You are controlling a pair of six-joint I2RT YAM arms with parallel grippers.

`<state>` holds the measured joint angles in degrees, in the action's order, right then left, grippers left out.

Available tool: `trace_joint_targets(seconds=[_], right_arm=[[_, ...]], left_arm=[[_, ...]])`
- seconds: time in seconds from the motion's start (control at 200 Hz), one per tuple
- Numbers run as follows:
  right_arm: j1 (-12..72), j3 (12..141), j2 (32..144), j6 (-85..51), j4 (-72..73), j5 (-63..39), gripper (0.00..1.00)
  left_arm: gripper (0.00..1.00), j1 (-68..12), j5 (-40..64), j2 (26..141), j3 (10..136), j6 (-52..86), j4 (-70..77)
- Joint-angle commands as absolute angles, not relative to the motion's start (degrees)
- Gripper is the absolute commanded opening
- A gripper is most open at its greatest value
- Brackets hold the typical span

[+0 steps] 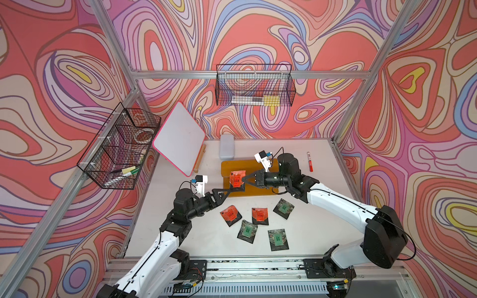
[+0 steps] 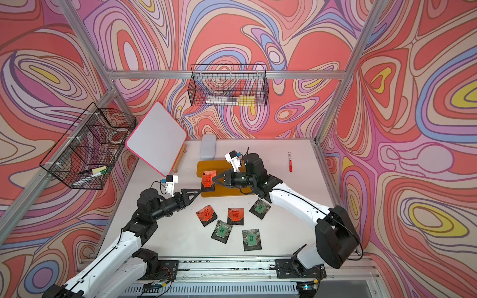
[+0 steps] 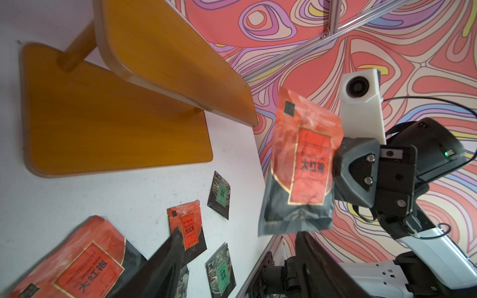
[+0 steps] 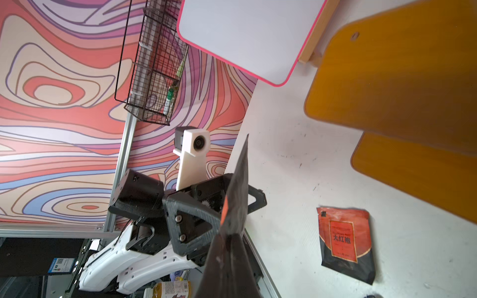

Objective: Place the tea bags on the shelf by color
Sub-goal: Place the tea bag on the shelf.

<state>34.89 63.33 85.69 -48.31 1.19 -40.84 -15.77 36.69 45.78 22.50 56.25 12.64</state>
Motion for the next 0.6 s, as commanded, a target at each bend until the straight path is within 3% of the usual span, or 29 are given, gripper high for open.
trace_joint_targets(seconds=[0.0, 0.596], right_arm=[[33.31, 68.19, 89.68, -44.76, -5.2, -42.53, 0.0], [28.33, 91.99, 109.06, -37.59, -21.16, -46.65, 0.0]], left_arm=[[0.74, -15.82, 33.2, 45.29, 25.35, 52.06, 5.75], [0.76, -15.82, 21.24, 40.63, 29.07, 47.11, -8.23]])
